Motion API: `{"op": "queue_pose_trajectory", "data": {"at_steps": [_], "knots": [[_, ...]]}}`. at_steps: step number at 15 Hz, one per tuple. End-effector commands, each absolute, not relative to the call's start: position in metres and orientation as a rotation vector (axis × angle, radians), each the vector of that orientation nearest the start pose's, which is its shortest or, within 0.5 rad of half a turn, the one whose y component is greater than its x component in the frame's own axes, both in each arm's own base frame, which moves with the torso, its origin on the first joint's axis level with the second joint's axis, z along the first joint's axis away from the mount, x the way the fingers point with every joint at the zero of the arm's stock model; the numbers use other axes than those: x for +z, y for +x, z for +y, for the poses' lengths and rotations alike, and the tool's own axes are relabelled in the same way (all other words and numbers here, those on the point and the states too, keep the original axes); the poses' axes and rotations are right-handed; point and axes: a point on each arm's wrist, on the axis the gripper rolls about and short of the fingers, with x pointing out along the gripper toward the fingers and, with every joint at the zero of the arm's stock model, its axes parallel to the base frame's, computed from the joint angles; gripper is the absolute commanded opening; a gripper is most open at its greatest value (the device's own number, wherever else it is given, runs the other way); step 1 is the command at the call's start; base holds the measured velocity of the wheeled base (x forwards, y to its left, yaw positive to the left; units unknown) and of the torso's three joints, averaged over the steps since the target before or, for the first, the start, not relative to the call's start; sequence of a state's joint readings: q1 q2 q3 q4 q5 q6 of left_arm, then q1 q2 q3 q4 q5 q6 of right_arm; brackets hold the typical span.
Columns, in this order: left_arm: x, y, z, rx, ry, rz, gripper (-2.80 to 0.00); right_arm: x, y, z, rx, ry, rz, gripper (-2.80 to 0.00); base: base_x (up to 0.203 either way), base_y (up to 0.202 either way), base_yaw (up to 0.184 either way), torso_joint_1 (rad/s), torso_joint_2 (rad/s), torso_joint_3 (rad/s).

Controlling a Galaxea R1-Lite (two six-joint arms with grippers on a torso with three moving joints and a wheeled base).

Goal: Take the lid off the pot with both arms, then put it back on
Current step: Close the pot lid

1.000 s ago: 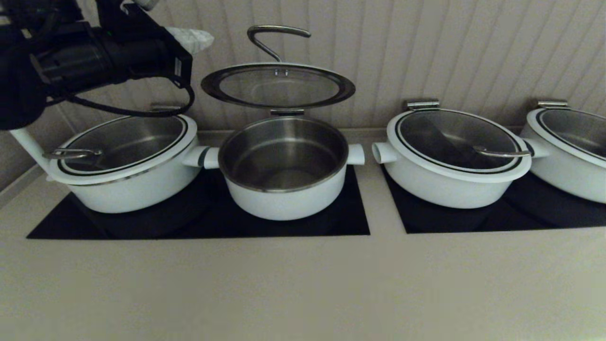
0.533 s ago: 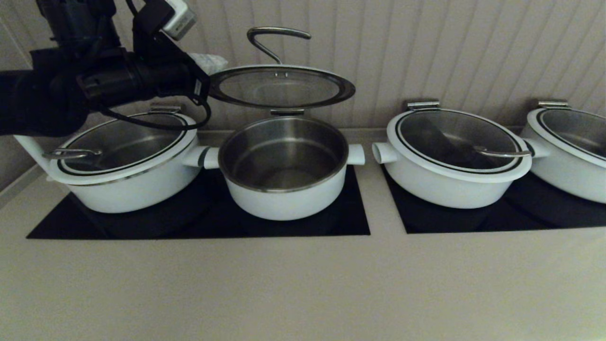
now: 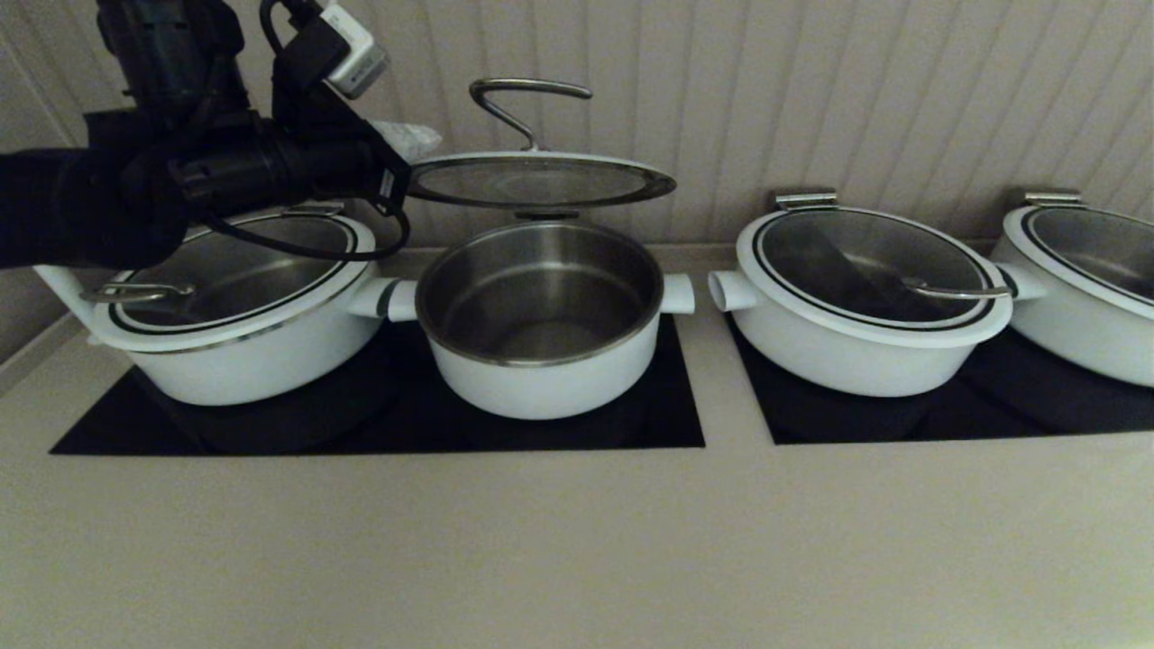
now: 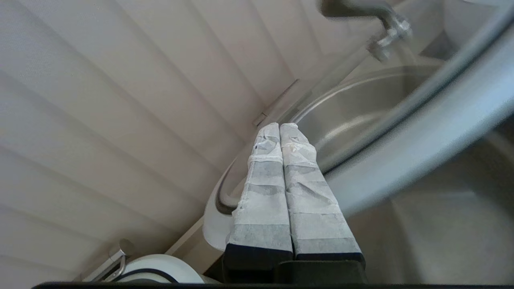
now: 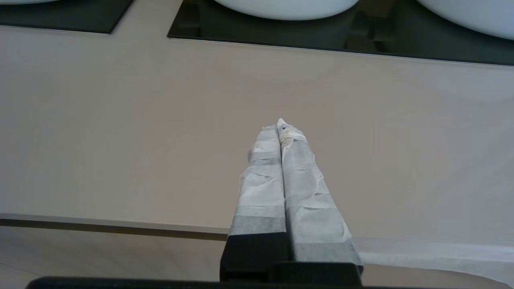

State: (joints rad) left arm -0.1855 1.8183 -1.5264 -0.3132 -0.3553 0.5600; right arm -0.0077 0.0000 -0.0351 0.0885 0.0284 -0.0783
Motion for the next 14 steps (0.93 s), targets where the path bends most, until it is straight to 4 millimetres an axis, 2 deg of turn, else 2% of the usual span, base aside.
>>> {"op": "queue_pose_trajectory", "data": {"at_steps": [1, 6, 8, 14], "knots": [[0.317, 0.351, -0.074, -0.521, 0.552, -0.178, -2.8, 0.076, -0.026, 0.001, 0.024, -0.079, 0.054, -2.8, 0.0, 0.0, 0.0, 0.0, 0.0, 0.0], [0.304, 0.336, -0.071, -0.53, 0.549, -0.148, -2.8, 0.076, -0.026, 0.001, 0.024, -0.079, 0.054, -2.8, 0.0, 0.0, 0.0, 0.0, 0.0, 0.0], [0.299, 0.335, -0.071, -0.516, 0.551, -0.196, -2.8, 0.076, -0.026, 0.001, 0.024, -0.079, 0.054, -2.8, 0.0, 0.0, 0.0, 0.0, 0.0, 0.0], [0.291, 0.332, -0.07, -0.52, 0.552, -0.179, -2.8, 0.076, -0.026, 0.001, 0.024, -0.079, 0.053, -2.8, 0.0, 0.0, 0.0, 0.0, 0.0, 0.0]]}}
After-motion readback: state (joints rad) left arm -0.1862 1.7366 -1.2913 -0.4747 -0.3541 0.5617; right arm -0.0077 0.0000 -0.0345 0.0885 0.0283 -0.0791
